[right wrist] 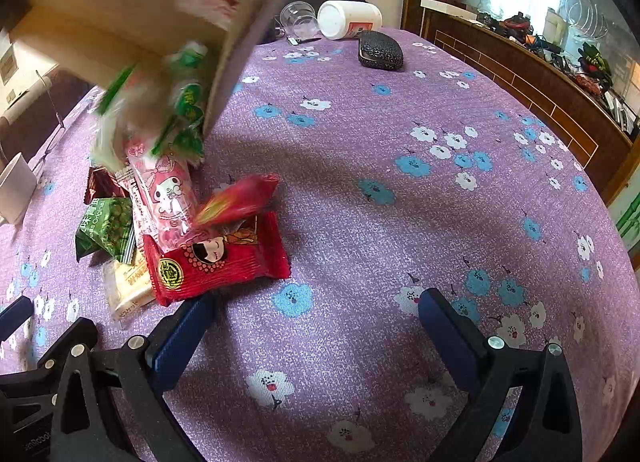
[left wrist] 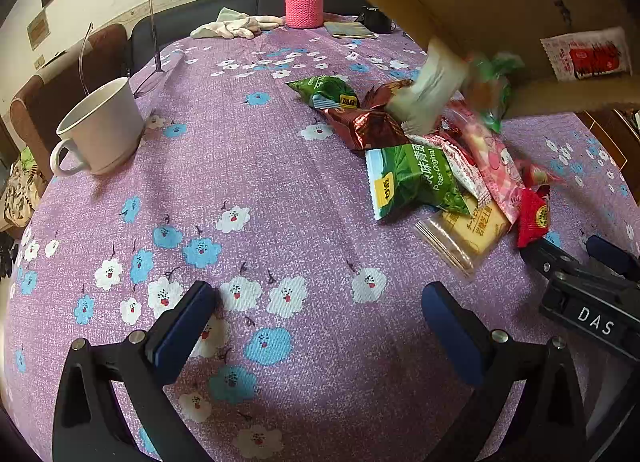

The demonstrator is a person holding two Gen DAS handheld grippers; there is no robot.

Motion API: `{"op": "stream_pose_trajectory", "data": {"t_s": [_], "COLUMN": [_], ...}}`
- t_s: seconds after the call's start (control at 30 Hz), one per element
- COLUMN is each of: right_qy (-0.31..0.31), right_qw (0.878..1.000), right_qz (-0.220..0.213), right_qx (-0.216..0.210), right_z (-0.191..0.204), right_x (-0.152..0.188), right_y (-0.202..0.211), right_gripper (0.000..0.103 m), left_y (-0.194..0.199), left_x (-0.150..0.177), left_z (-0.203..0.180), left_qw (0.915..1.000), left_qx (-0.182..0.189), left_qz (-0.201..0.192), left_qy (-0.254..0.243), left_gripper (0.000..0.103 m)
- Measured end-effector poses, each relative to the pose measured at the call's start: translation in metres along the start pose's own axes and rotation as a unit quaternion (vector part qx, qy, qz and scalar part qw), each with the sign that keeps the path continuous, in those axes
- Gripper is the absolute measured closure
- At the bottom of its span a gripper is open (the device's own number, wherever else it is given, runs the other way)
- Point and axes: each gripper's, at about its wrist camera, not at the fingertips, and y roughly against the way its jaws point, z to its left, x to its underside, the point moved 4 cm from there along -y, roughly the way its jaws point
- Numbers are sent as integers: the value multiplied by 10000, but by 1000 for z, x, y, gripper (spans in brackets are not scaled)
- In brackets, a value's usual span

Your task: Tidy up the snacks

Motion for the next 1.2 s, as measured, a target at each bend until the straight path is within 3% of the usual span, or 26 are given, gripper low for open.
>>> {"op": "stream_pose_trajectory", "data": {"t_s": [1.2], "right_qy": [-3], "right_qw": [10000], "right_qz": [-1], "right_qx": [3], "right_z": [0], "right_x": [0], "right_y": [2], "right_gripper": [1], "left_y": [0], "left_x": [0], "left_z": [0], "left_qw": [10000], "left_qx": [-2], "left_qz": [-3], "left_qy": [2], "left_gripper": [0]}}
